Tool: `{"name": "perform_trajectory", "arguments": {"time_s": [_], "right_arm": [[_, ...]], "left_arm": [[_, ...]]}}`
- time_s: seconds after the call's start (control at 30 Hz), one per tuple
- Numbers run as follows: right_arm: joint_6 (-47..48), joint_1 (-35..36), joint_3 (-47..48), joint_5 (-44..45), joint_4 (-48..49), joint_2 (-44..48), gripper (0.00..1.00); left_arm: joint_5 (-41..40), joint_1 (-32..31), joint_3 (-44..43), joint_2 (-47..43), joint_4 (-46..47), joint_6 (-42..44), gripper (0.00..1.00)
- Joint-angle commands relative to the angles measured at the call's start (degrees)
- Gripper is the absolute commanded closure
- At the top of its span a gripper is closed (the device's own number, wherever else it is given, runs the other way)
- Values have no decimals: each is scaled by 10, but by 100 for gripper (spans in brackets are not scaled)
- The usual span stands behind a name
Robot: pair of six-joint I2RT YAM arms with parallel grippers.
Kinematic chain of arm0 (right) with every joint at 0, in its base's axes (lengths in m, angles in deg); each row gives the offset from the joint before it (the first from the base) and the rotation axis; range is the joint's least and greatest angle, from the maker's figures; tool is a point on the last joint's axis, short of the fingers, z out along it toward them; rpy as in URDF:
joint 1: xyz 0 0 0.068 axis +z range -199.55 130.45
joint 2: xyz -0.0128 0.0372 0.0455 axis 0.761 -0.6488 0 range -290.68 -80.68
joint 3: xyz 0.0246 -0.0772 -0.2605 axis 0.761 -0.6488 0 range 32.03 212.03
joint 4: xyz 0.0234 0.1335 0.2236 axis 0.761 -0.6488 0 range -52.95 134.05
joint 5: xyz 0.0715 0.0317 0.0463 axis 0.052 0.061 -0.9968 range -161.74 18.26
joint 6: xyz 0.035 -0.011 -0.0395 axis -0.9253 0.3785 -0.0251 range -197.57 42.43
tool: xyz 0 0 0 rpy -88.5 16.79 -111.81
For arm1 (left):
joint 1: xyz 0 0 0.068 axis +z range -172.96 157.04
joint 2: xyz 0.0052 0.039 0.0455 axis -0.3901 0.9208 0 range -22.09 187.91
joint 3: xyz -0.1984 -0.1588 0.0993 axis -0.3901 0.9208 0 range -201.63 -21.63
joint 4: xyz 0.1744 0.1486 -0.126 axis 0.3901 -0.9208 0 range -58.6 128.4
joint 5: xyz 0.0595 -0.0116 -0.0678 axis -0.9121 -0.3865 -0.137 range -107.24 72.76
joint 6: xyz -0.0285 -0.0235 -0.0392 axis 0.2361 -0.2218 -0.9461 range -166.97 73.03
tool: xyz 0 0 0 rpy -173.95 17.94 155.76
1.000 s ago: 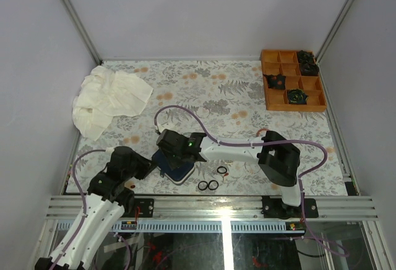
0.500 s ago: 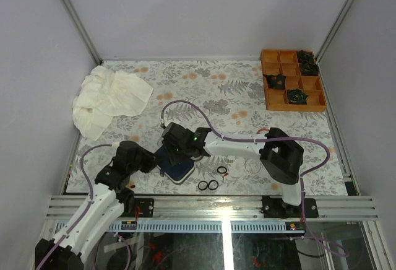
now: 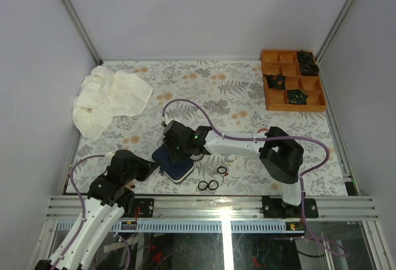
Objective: Organize the mixed jewelry
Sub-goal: Close the jewelry box at the center of the board.
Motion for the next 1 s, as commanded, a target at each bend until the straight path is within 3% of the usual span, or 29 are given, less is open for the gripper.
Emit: {"name": "perform_trajectory", "arguments": {"time_s": [0.0,0.37,0.67,0.97], "right_arm": [[-11,-14,-27,23,72,-91,57],[-8,-45,-6,11,84,-93,58],[2,-63,-30,-1,95,-81,58],[26,-73,-48,-7,91,-56,58]], "left_arm": [[-18,-4,-24,24,-75,-21,100],[-30,-4,-16,90,-45,-25,100],[-82,-4,-16,251,103,-2,100],[-36,-18,-22,400,303,35,100]]}}
